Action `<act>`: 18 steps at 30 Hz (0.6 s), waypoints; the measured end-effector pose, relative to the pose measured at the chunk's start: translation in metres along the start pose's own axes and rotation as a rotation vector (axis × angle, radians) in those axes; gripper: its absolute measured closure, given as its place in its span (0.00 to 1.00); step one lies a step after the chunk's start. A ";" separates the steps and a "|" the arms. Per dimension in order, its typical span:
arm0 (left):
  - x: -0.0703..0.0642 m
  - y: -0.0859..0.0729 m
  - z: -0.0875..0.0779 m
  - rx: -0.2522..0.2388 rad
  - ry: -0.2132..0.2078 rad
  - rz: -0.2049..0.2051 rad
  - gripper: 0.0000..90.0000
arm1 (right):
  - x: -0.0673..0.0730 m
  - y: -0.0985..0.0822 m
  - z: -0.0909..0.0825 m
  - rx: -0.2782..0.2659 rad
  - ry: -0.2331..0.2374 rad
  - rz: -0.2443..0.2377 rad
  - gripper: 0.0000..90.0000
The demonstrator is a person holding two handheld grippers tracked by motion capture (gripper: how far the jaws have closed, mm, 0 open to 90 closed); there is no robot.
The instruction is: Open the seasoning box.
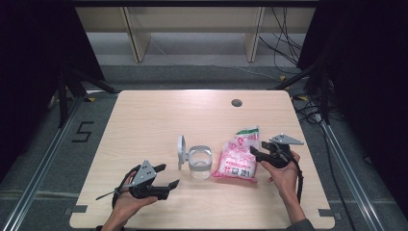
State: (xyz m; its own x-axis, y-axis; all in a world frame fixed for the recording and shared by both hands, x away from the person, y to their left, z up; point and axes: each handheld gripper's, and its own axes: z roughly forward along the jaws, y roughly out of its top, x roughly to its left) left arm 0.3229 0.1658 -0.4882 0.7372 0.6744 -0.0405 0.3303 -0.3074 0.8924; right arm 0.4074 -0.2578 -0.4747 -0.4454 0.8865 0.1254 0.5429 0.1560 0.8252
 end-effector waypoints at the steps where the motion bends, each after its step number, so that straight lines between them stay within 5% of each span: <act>1: 0.000 0.000 0.000 0.003 -0.004 0.003 0.28 | 0.001 0.000 0.001 0.004 0.012 0.015 0.49; 2: 0.000 0.000 0.000 0.005 -0.002 0.003 0.28 | 0.000 0.000 0.002 0.008 0.002 0.003 0.48; 3: 0.001 0.000 0.001 0.009 -0.005 0.011 0.28 | 0.004 -0.001 0.003 0.020 0.005 0.051 0.48; 5: 0.001 -0.001 0.001 0.012 -0.004 0.006 0.28 | 0.000 -0.001 0.007 0.023 -0.003 -0.006 0.48; 7: 0.000 -0.001 0.002 0.005 -0.002 -0.001 0.28 | 0.004 -0.002 0.009 0.040 -0.005 0.039 0.48; 8: 0.001 -0.001 0.002 0.017 0.001 0.013 0.28 | 0.000 -0.001 0.010 0.043 -0.010 -0.001 0.48; 18: 0.000 0.000 0.003 0.006 -0.002 0.003 0.28 | -0.002 -0.001 0.025 0.054 0.007 0.006 0.52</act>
State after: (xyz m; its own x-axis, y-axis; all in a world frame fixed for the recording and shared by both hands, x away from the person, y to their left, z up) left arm 0.3243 0.1642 -0.4898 0.7396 0.6720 -0.0386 0.3316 -0.3139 0.8896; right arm 0.4252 -0.2492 -0.4897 -0.4468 0.8844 0.1348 0.5834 0.1738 0.7933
